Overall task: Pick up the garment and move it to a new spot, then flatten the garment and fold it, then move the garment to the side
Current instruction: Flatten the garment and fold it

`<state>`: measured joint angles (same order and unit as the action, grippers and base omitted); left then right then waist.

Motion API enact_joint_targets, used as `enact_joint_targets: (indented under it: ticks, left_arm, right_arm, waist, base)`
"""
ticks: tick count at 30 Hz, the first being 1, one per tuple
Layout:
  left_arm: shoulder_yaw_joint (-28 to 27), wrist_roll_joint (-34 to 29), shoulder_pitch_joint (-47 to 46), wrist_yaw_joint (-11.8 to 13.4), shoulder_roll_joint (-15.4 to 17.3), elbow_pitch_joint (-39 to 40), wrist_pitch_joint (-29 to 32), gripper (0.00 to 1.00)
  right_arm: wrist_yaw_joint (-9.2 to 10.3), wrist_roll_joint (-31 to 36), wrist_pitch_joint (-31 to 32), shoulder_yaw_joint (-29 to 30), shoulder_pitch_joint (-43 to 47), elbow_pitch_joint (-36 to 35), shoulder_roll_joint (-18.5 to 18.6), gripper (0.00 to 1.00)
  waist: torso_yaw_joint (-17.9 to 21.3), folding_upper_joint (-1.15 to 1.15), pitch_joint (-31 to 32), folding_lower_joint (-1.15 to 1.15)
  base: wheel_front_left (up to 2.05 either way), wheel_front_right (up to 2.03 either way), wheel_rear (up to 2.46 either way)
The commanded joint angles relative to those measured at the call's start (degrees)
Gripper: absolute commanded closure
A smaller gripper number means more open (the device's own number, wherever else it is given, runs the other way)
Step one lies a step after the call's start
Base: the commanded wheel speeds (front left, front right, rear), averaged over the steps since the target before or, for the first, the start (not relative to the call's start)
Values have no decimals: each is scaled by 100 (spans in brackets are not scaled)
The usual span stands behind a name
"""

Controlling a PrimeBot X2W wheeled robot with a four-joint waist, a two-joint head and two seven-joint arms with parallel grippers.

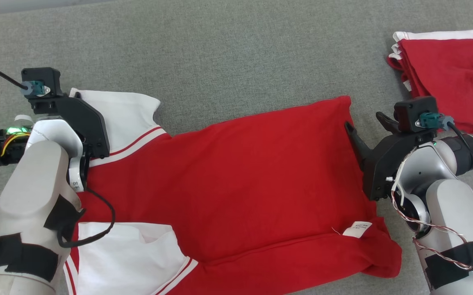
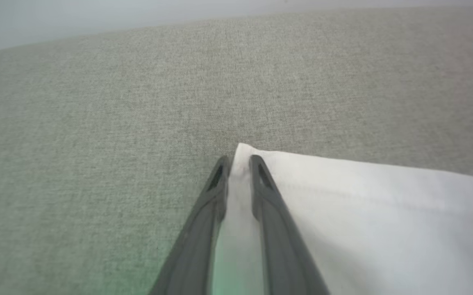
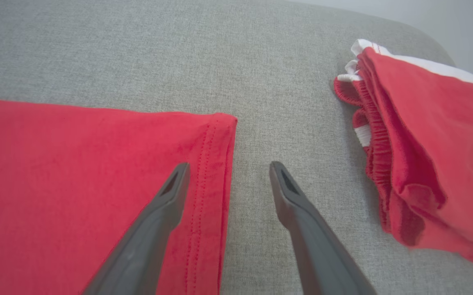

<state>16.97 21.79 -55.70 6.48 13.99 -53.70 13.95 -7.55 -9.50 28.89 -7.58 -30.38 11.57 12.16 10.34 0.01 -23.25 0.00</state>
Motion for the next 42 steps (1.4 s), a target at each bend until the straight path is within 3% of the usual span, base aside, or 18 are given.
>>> enact_joint_targets:
  ticks: [1,7,12,18,27,29,31,34,36,37,40,41,42]
  left_arm:
    - [26,75,174,-27,14,-87,54,97]
    - [175,-21,70,-90,-6,-107,29,100]
    - [345,-39,-48,-137,-444,-78,-190,100]
    - [455,-40,-163,-145,-680,-261,-504,100]
    - [480,82,-425,-271,-798,-640,-728,100]
    - [483,95,-470,-282,-800,-752,-786,100]
    - [490,106,-504,-319,-810,-866,-853,100]
    - [507,115,-581,-361,-818,-1077,-959,100]
    - [516,129,-608,-376,-826,-1173,-1015,100]
    - [521,140,-621,-396,-831,-1221,-1046,100]
    - [534,158,-629,-419,-845,-1332,-1150,100]
    - [536,169,-627,-420,-853,-1351,-1225,100]
    - [538,174,-621,-416,-862,-1359,-1297,100]
  right_arm:
    - [15,-17,36,-24,12,6,47,0]
    - [15,-150,199,-147,-327,149,238,0]
    - [15,-283,403,-158,-673,335,641,0]
    - [15,-638,922,-807,-1091,738,1278,0]
    - [15,-1097,1189,-1214,-1488,1251,1510,0]
    - [15,-1192,1192,-1283,-1539,1364,1457,6]
    - [15,-1256,1165,-1362,-1618,1451,1450,0]
    - [15,-1418,1136,-1491,-1709,1612,1493,0]
    - [15,-1501,1154,-1581,-1718,1691,1503,21]
    - [15,-1549,1144,-1635,-1718,1721,1515,51]
    - [15,-1679,1129,-1794,-1724,1783,1560,84]
    - [15,-1717,1105,-1839,-1729,1803,1582,100]
    - [15,-1742,1055,-1879,-1734,1814,1604,100]
  waist:
    - [-5,-1,-7,0]
    - [-91,-1,-109,0]
    - [-370,-1,-174,0]
    - [-578,-1,-135,0]
    - [-668,-1,-189,0]
    - [-671,-1,-202,0]
    - [-677,-1,-210,0]
    - [-701,-1,-227,0]
    - [-721,-1,-230,0]
    - [-731,-1,-232,0]
    - [-753,-1,-216,0]
    - [-759,-1,-201,0]
    - [-764,-1,-180,0]
  base:
    - [0,0,0]
    - [0,0,0]
    - [0,0,0]
    - [0,0,0]
    - [0,0,0]
    - [0,0,0]
    - [0,0,0]
    - [0,0,0]
    - [0,0,0]
    - [0,0,0]
    - [0,0,0]
    - [0,0,0]
    - [0,0,0]
